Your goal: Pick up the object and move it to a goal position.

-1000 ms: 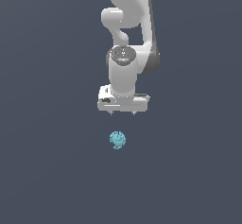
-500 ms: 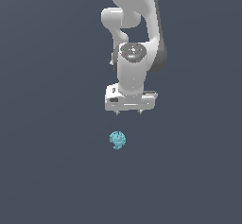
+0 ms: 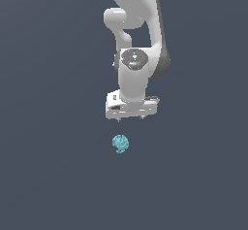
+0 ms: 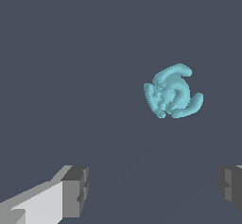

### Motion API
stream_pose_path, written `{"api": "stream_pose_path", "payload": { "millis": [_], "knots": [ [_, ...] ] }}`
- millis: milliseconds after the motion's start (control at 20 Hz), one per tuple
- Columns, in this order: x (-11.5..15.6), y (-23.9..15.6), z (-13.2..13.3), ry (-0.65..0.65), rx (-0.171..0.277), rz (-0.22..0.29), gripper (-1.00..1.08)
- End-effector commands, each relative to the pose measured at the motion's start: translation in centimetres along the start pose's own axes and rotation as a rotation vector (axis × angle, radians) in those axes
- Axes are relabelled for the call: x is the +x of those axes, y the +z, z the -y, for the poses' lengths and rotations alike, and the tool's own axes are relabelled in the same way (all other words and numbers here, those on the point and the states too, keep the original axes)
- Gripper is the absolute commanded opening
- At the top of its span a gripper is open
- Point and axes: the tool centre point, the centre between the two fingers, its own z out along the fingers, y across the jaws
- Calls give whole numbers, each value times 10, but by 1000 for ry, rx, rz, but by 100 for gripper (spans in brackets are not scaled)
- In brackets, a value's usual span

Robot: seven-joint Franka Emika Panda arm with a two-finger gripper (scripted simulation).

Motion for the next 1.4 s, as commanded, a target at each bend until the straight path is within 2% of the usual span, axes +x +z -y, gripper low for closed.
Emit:
{"api": "stream_pose_path", "payload": {
  "millis": [0, 750, 1350],
  "knots": [
    [6, 4, -4, -35, -1, 0, 100],
    [49, 43, -39, -340, -9, -6, 100],
    [60, 56, -50, -428, -10, -9, 100]
  ]
}}
